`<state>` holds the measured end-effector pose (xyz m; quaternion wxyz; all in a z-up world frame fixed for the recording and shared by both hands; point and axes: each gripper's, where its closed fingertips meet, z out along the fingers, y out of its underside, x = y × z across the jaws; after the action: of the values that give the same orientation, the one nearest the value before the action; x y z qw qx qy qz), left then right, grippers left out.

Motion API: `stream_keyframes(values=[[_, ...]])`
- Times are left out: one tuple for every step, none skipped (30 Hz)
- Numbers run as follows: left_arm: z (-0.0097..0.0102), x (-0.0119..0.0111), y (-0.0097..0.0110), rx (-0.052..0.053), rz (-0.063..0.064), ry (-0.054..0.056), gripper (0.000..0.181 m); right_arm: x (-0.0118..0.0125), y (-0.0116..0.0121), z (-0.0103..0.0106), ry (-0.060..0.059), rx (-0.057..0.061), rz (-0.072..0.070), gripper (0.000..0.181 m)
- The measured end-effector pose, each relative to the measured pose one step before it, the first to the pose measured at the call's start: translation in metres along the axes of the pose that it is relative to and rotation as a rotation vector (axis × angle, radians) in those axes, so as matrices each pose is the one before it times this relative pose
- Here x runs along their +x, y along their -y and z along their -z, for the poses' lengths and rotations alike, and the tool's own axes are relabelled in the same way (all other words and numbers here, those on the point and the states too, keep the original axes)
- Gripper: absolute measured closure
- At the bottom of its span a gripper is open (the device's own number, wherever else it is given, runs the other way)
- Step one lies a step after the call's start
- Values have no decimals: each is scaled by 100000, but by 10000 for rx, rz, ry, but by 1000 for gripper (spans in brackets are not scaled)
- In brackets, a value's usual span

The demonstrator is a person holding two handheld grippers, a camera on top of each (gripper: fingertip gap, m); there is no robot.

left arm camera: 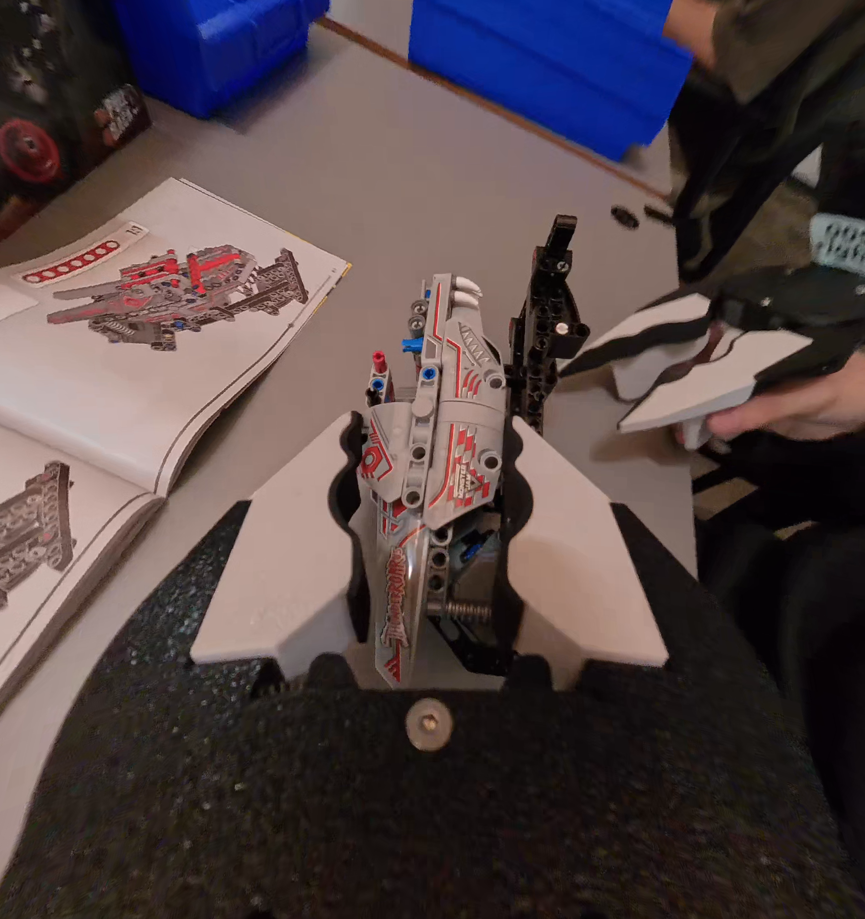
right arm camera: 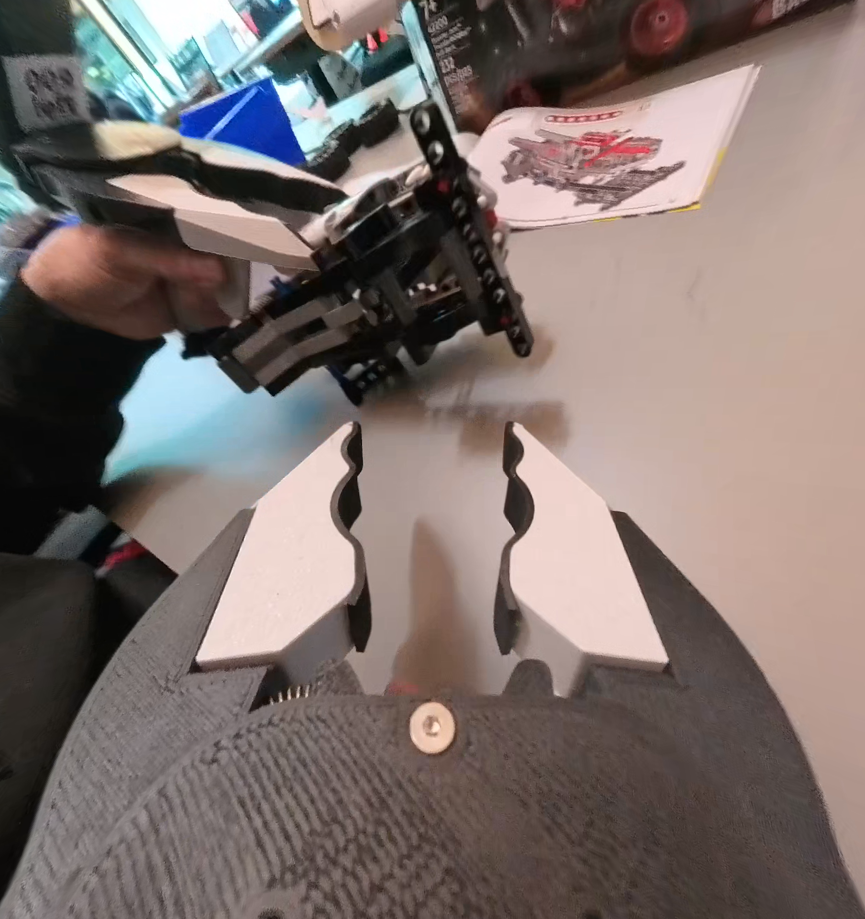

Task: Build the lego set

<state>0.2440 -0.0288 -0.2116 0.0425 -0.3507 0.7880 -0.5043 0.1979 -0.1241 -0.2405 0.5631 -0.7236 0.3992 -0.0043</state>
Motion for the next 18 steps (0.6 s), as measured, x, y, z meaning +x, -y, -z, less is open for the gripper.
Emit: stream_keyframes(values=[[287, -147, 185, 287, 348, -141, 127, -1068, 471, -303, 554, 228, -369, 132], [291, -15, 415, 447, 339, -209, 127, -1365, 605, -401, 808, 311, -477, 136], [287, 161, 612, 580, 343, -305, 127, -960, 697, -503, 682, 408, -464, 139], [299, 382, 638, 564, 347, -431, 127, -146, 792, -532, 282, 519, -501, 143], [248, 420, 538, 505, 261, -407, 127, 157, 826, -552, 156, 567, -509, 136], [190, 331, 368, 399, 163, -295, 127, 106, 637, -598, 205, 490, -390, 130], [116, 98, 22, 153, 55, -108, 127, 302, -28, -682, 50, 77, -322, 135], [90, -66, -146, 29, -104, 40, 127, -116, -330, -788, 218, -253, -314, 132], [105, -19, -119, 33, -213, 41, 127, -695, -256, -750, 443, -199, -141, 126], [166, 156, -60, 61, -232, -41, 127, -559, -112, -665, 280, -1, 33, 130], [211, 321, 71, 131, -312, -110, 128, -296, 28, -599, 117, 154, 202, 129], [293, 350, 303, 266, -378, -98, 128, -200, 165, -477, 53, 230, 146, 126], [395, 183, 502, 377, -332, 0, 128, -379, 270, -371, 193, 253, 126, 124], [470, 99, 601, 432, -251, 16, 128, -530, 292, -372, 286, 238, 127, 126], [489, 168, 492, 359, -241, -48, 127, -545, 309, -333, 263, 242, 227, 127], [505, 115, 308, 222, -186, -26, 127, -484, 215, -295, 188, 172, 360, 129], [535, 99, 20, 1, -151, 10, 128, -359, 66, -259, 103, 18, 495, 130], [561, 39, -310, -229, -204, 80, 128, -243, -60, -232, 67, -146, 570, 131]])
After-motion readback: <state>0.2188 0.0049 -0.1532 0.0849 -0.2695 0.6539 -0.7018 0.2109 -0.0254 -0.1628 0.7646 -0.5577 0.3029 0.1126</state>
